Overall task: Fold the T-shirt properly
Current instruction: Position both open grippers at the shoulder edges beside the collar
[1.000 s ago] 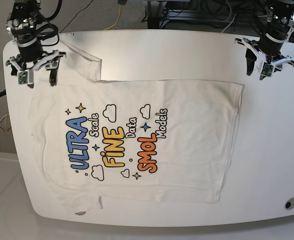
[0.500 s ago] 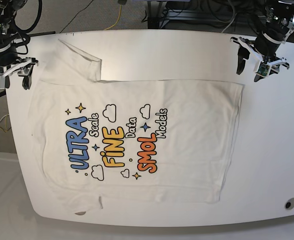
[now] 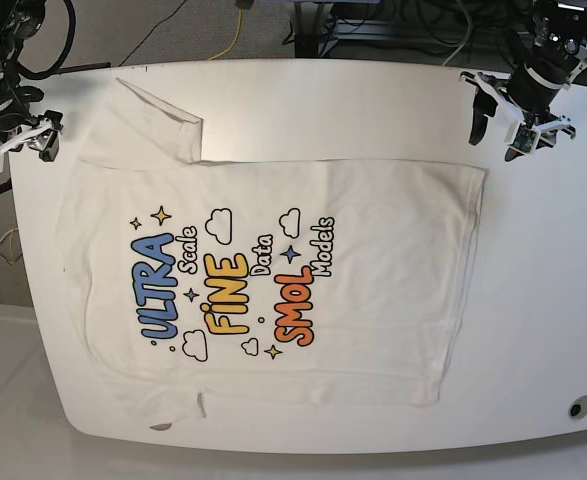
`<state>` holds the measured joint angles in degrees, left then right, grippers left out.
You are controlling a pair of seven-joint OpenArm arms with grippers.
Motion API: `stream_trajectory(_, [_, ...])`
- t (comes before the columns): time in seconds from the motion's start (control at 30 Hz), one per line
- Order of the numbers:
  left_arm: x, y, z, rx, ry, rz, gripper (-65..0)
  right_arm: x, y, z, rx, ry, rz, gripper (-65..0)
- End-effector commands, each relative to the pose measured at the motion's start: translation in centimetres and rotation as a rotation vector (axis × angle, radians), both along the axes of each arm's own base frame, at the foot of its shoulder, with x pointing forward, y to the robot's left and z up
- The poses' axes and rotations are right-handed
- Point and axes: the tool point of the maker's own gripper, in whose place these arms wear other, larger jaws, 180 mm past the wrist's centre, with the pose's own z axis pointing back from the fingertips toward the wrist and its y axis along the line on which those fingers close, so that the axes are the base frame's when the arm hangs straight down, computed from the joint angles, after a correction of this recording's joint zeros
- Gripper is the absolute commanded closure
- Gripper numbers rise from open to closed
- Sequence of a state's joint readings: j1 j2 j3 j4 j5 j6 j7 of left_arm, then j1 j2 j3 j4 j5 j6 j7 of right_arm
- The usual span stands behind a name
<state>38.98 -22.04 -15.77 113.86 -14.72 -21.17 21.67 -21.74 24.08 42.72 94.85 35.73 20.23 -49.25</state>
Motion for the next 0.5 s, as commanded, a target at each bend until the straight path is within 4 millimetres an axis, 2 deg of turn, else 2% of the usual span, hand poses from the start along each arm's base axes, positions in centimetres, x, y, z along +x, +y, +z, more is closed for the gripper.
stream_trajectory(0.0, [0.7,0.5,0.6,-0.001,-0.034,0.017,-31.4,1.7,-0.8,0.9,0.017,-0.014,0.026,-41.7])
stream_trajectory(0.27, [1.4,1.0,0.8,-0.018,-0.054,0.039,-29.9,3.6,0.2,0.7,0.040,-0.014,0.090,-41.6])
stream_trajectory(0.47, [2.9,2.0,2.3,-0.090,-0.100,0.047,-30.5,4.8,0.1,0.1,0.077,-0.003,0.117,-41.2])
